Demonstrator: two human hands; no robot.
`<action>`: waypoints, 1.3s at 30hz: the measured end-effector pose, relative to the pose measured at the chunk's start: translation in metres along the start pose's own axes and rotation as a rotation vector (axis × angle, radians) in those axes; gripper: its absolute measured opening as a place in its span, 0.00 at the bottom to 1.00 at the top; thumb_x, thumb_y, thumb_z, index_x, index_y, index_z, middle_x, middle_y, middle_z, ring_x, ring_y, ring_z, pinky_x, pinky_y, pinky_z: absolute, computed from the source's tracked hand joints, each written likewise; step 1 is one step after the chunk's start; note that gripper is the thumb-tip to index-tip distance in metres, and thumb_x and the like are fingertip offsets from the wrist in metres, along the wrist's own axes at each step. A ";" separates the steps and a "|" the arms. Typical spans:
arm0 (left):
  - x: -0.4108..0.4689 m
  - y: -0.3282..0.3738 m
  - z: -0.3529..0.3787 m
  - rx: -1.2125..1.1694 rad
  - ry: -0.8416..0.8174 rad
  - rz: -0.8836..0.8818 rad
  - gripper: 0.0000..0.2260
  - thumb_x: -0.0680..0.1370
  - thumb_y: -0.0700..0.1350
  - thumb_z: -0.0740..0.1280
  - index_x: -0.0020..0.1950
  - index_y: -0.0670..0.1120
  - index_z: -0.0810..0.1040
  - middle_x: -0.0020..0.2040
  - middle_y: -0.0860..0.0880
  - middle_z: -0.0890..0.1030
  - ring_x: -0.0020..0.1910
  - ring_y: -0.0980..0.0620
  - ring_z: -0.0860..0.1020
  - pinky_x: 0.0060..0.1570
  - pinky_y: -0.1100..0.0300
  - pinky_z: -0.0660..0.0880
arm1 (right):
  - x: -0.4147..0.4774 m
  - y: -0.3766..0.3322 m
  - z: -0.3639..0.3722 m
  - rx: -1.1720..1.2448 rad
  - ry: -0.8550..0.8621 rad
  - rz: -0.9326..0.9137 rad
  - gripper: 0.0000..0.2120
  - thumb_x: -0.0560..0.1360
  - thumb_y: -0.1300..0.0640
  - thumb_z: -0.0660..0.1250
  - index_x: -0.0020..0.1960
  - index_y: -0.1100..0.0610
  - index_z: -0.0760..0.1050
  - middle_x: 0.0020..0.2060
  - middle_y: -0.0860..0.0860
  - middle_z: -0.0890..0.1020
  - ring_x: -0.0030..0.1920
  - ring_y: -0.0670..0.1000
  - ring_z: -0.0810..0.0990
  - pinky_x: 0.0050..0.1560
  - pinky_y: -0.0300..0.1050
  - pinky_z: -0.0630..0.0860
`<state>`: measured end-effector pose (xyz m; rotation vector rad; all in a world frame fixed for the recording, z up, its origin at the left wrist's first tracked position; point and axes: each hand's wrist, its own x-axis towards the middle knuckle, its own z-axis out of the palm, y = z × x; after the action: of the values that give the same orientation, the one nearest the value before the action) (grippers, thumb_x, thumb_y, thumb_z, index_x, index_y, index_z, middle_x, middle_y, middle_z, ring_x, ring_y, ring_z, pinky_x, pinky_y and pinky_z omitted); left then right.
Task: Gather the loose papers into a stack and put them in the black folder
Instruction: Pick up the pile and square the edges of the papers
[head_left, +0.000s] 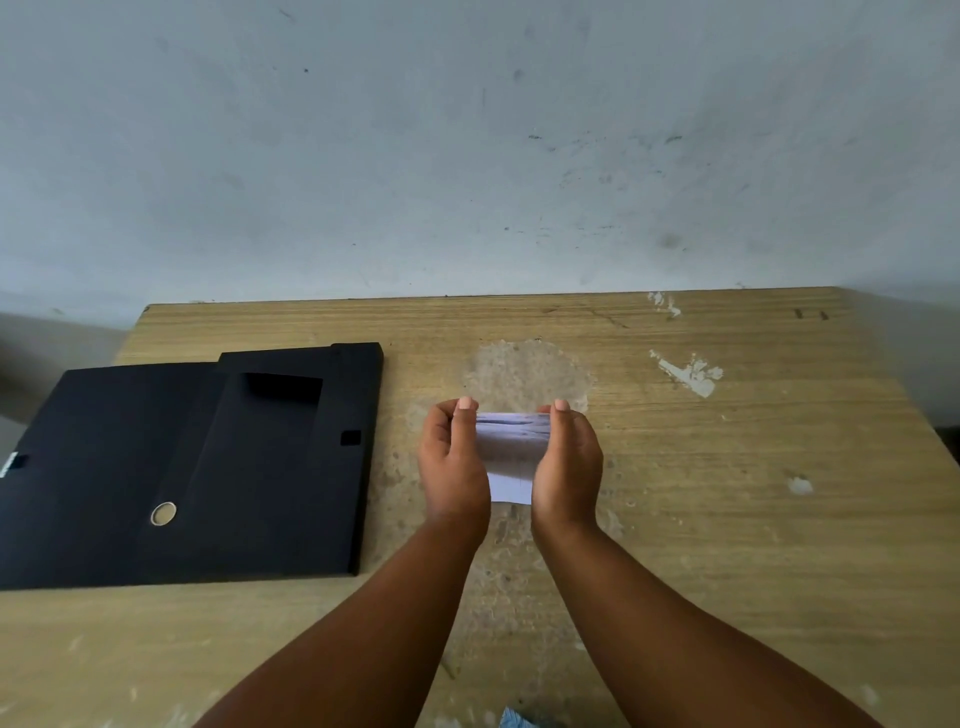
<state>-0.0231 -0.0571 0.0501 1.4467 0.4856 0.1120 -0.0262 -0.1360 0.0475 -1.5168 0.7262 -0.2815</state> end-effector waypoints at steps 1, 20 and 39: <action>0.000 0.000 0.000 0.016 -0.022 0.010 0.12 0.84 0.49 0.64 0.50 0.41 0.79 0.42 0.53 0.78 0.42 0.56 0.75 0.44 0.61 0.71 | -0.001 -0.001 0.000 -0.016 -0.016 -0.017 0.16 0.81 0.45 0.59 0.48 0.56 0.78 0.42 0.47 0.82 0.42 0.47 0.79 0.40 0.41 0.72; 0.010 0.011 -0.006 0.137 -0.206 -0.042 0.13 0.86 0.51 0.58 0.56 0.46 0.80 0.47 0.53 0.78 0.44 0.55 0.74 0.42 0.60 0.71 | -0.002 0.012 -0.010 -0.130 -0.154 -0.067 0.15 0.83 0.45 0.55 0.52 0.55 0.73 0.43 0.47 0.80 0.42 0.46 0.79 0.39 0.40 0.72; 0.013 -0.006 -0.004 0.082 -0.192 -0.014 0.16 0.85 0.51 0.61 0.51 0.40 0.79 0.44 0.49 0.79 0.43 0.55 0.75 0.46 0.59 0.72 | 0.004 0.014 -0.007 -0.055 -0.074 -0.077 0.15 0.83 0.47 0.56 0.50 0.56 0.74 0.42 0.46 0.79 0.42 0.45 0.78 0.40 0.41 0.71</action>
<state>-0.0141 -0.0501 0.0406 1.5167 0.3464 -0.0584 -0.0308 -0.1430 0.0336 -1.6018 0.6220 -0.2633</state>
